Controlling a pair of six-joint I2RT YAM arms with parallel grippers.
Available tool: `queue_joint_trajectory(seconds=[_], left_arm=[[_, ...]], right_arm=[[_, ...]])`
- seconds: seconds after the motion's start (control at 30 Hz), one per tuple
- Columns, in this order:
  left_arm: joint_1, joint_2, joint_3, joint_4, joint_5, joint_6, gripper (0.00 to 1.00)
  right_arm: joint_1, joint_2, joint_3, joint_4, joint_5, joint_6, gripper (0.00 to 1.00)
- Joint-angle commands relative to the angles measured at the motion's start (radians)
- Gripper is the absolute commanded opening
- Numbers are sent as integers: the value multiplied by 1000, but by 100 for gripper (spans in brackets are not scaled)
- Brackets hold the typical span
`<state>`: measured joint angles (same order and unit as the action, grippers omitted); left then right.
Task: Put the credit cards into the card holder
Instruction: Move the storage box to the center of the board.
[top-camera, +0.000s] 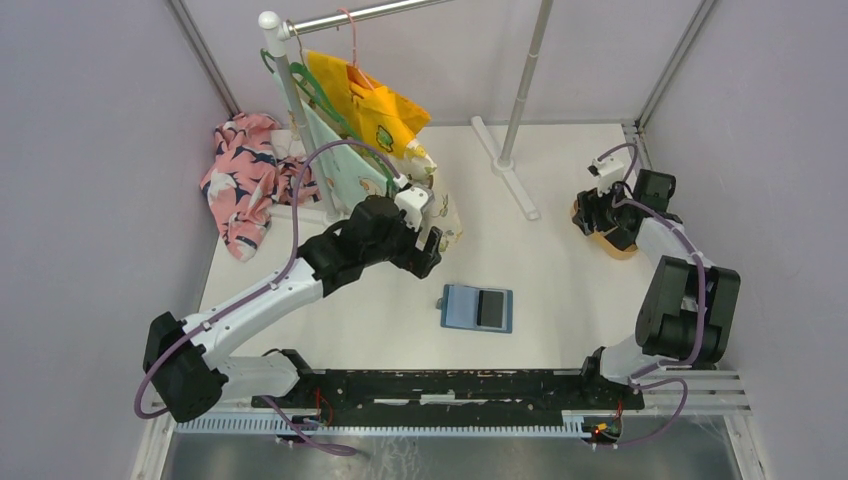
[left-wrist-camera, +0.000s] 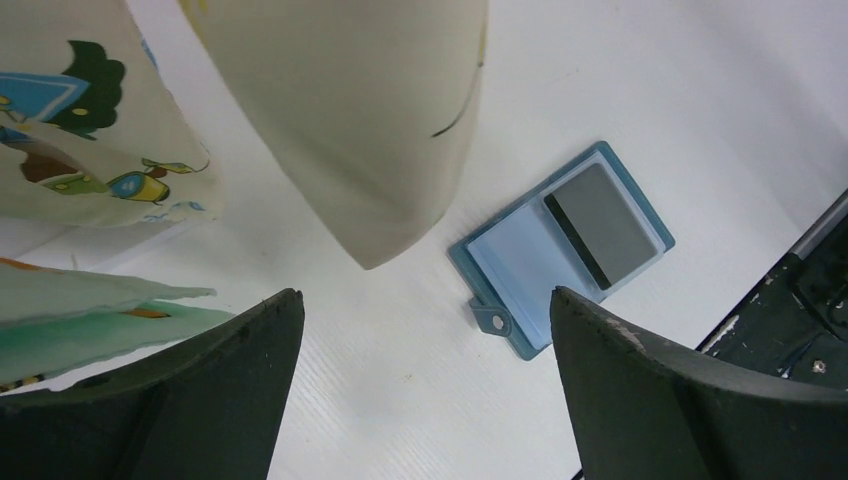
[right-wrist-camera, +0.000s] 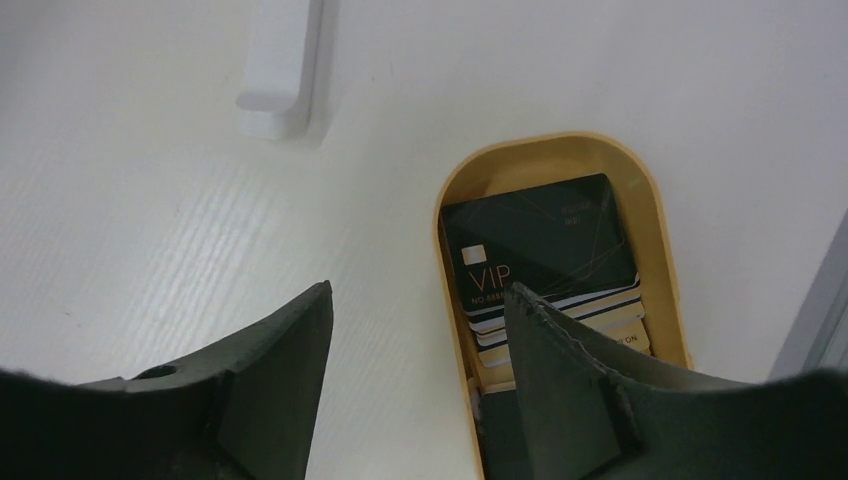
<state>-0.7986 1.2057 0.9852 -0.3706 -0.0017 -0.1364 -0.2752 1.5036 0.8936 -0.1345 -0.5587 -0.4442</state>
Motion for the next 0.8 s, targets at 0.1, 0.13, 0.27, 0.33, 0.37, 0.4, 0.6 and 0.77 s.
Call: queue_joint_trajectory(seconds=[0.1, 0.13, 0.27, 0.33, 0.37, 0.4, 0.6, 0.77], left_arm=[[17, -53, -27, 32, -3, 68, 97], [16, -66, -34, 33, -8, 71, 97], [17, -92, -50, 39, -30, 79, 97], [17, -89, -47, 39, -16, 78, 96], [16, -88, -46, 39, -11, 78, 97], [16, -86, -48, 39, -12, 78, 97], [17, -83, -46, 38, -13, 79, 96], [17, -92, -44, 38, -3, 75, 96]], right_arm=[[40, 141, 132, -121, 99, -135, 60], [45, 150, 136, -128, 100, -136, 57], [61, 160, 123, -146, 102, -161, 50], [70, 165, 115, -168, 98, -186, 48], [74, 166, 110, -180, 93, -201, 46], [77, 167, 107, -194, 82, -220, 44], [120, 124, 64, -328, -18, -378, 38], [214, 62, -49, -419, -61, -493, 39]])
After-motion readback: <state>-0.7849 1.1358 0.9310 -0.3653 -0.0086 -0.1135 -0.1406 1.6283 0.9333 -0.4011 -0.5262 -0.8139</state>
